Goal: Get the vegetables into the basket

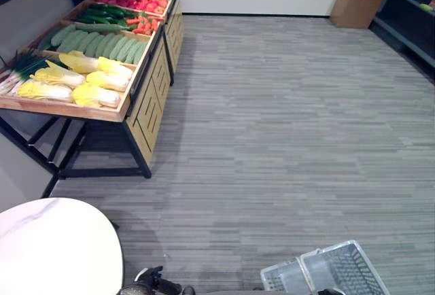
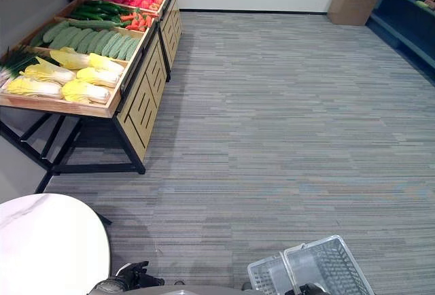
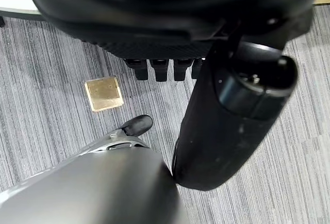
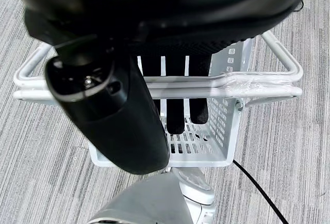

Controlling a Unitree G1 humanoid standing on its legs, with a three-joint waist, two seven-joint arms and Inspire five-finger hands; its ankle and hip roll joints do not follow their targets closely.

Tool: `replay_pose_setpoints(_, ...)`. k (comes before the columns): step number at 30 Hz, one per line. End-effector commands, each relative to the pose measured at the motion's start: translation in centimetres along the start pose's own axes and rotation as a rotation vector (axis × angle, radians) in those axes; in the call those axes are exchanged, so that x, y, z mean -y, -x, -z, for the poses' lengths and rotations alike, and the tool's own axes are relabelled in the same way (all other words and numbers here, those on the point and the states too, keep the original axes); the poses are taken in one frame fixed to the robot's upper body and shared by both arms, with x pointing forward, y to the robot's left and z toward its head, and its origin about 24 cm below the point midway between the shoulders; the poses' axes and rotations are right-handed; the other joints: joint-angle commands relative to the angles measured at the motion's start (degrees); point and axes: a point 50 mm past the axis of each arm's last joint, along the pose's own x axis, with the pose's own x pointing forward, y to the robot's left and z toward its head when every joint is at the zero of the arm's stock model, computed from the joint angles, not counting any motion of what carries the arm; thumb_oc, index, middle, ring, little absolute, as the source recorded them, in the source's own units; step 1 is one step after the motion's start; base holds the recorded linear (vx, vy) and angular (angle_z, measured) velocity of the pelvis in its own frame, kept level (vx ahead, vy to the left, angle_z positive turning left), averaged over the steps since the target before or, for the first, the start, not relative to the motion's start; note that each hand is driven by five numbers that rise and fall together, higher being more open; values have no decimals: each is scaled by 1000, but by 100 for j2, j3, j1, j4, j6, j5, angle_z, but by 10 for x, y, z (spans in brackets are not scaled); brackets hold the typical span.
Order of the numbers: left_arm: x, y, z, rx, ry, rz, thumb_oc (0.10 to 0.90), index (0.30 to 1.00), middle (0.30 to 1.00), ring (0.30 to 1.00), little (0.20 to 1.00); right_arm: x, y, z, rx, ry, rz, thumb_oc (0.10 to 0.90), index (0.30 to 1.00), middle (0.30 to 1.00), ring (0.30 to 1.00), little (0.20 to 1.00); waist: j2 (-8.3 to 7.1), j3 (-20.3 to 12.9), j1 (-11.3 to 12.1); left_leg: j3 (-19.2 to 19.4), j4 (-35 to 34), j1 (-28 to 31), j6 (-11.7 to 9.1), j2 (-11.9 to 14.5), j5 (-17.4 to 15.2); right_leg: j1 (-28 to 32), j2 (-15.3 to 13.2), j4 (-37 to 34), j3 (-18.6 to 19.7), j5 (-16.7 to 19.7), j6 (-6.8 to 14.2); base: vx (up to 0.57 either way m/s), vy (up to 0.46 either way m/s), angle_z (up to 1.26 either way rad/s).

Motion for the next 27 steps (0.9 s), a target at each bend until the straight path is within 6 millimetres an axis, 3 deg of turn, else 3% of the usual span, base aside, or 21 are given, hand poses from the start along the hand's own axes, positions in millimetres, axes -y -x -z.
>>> replay_pose_setpoints(1, -13, 1, 6, -36, 14, -25, 900, 1000, 1000, 1000, 1000, -8, -1, -22, 57, -52, -35, 400, 300, 300, 300, 300, -170, 261, 6, -418, 319, 47, 80, -281, -374, -532, -308, 1268, 371, 364, 559, 31, 82, -14)
replay_pose_setpoints(8, -13, 1, 6, -36, 14, -26, 900, 1000, 1000, 1000, 1000, -8, -1, -22, 57, -52, -35, 400, 300, 300, 300, 300, -174, 256, 12, -410, 325, 38, 82, -285, -377, -550, -312, 1284, 382, 359, 562, 80, 12, 5)
replay_pose_setpoints(9, -19, 3, 12, -63, -15, -36, 900, 1000, 1000, 1000, 1000, -6, -1, -28, 83, -56, -33, 400, 300, 300, 300, 300, -160, 417, -235, -802, 221, 543, -17, -299, -632, -1319, -242, 476, 368, 733, 509, 633, -20, -8)
replay_pose_setpoints(12, -19, 3, 13, -67, -25, -42, 900, 1000, 1000, 1000, 1000, -8, -1, -27, 83, -37, -37, 400, 300, 300, 300, 300, -165, 468, -375, -986, 191, 779, -68, -229, -770, -1530, -158, -74, 398, 908, 553, 432, -60, 39)
replay_pose_setpoints(13, -18, 3, 14, -71, -24, -42, 900, 1000, 1000, 1000, 1000, -9, -1, -27, 83, -24, -41, 400, 300, 300, 300, 300, -178, 451, -377, -1041, 158, 890, -105, -214, -811, -1589, -169, -184, 103, 986, 588, 330, -139, 121)
replay_pose_setpoints(16, -14, 3, 16, -75, -26, -30, 900, 1000, 1000, 1000, 1000, -9, 0, -24, 82, -15, -42, 400, 300, 300, 300, 300, -165, 353, -416, -1152, 110, 1043, -150, -175, -866, -1480, -85, -27, 93, 926, 452, 180, -100, 79)
replay_pose_setpoints(18, -12, 2, 15, -74, -22, -27, 900, 1000, 1000, 1000, 1000, -5, 0, -22, 79, -25, -30, 400, 300, 300, 300, 300, -78, 265, -478, -1288, 64, 1091, -224, -22, -841, -1506, 87, 118, 211, 784, 333, 187, -136, 111)
replay_pose_setpoints(21, -5, 1, 12, -64, -12, -14, 900, 1000, 1000, 1000, 1000, -1, 0, -24, 86, -29, -15, 400, 300, 300, 300, 300, 41, 195, -491, -1402, 128, 1032, -324, 157, -773, -1514, 135, 279, 13, 650, 232, 138, -138, -15)
replay_pose_setpoints(27, -4, -2, -15, 22, -9, -14, 900, 1000, 1000, 1000, 1000, 7, 0, -29, 105, -21, 7, 400, 300, 300, 300, 300, 149, 251, -543, -1422, 174, 713, -577, 422, -430, -1507, 174, 275, -316, 441, 106, 59, -123, 24)
